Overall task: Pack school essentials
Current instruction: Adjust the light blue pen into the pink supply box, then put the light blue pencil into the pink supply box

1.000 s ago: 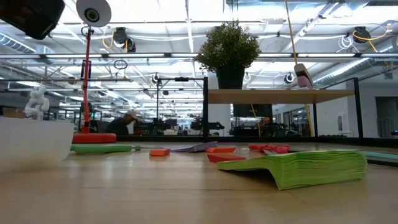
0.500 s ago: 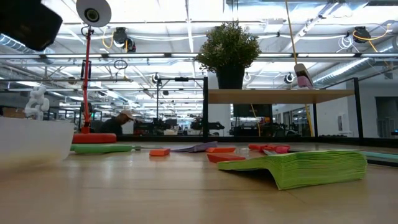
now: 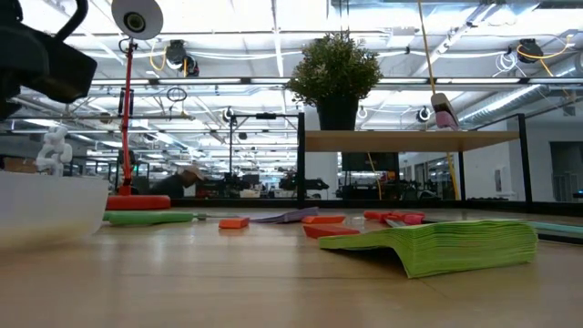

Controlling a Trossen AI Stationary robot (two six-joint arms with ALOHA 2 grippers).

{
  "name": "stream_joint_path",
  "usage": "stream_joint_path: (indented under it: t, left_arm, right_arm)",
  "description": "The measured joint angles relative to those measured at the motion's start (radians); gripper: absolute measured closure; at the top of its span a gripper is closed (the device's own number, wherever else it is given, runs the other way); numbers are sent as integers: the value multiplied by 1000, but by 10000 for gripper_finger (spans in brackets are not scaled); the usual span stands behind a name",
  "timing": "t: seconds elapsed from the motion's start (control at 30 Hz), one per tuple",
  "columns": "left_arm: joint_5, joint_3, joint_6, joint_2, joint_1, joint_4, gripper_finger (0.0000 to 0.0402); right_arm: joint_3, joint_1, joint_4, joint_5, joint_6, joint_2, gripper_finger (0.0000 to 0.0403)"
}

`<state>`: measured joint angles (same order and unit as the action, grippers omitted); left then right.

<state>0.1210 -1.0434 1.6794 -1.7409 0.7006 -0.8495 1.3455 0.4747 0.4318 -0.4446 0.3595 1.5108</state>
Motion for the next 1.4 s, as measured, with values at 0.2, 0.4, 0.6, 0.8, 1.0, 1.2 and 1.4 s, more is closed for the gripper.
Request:
stream_joint_path:
  t: [0.2,0.4,0.6,0.8,1.0,1.2,1.4]
  left_arm:
    - [21,47,-52,1,0,141,371]
    - [38,49,-83,1,0,165,371]
    - [92,49,-146,0,0,197,371]
    - [123,36,-278,44,0,250,371]
    - [200,32,-362,212,4,222,371]
    - [342,32,-500,382,-1,196,371]
    - [441,32,-660,462,4,193,371]
  right_arm:
    - [0,0,0,0,0,0,181]
    - [0,0,0,0,0,0,181]
    - [0,0,0,0,0,0,181]
    - [0,2,20,-7,-46,0,181]
    - [0,25,101,-53,-253,-17,181]
    - [-1,61,279,-52,-499,-10,181]
    - [-41,109,445,-52,-850,-8,181]
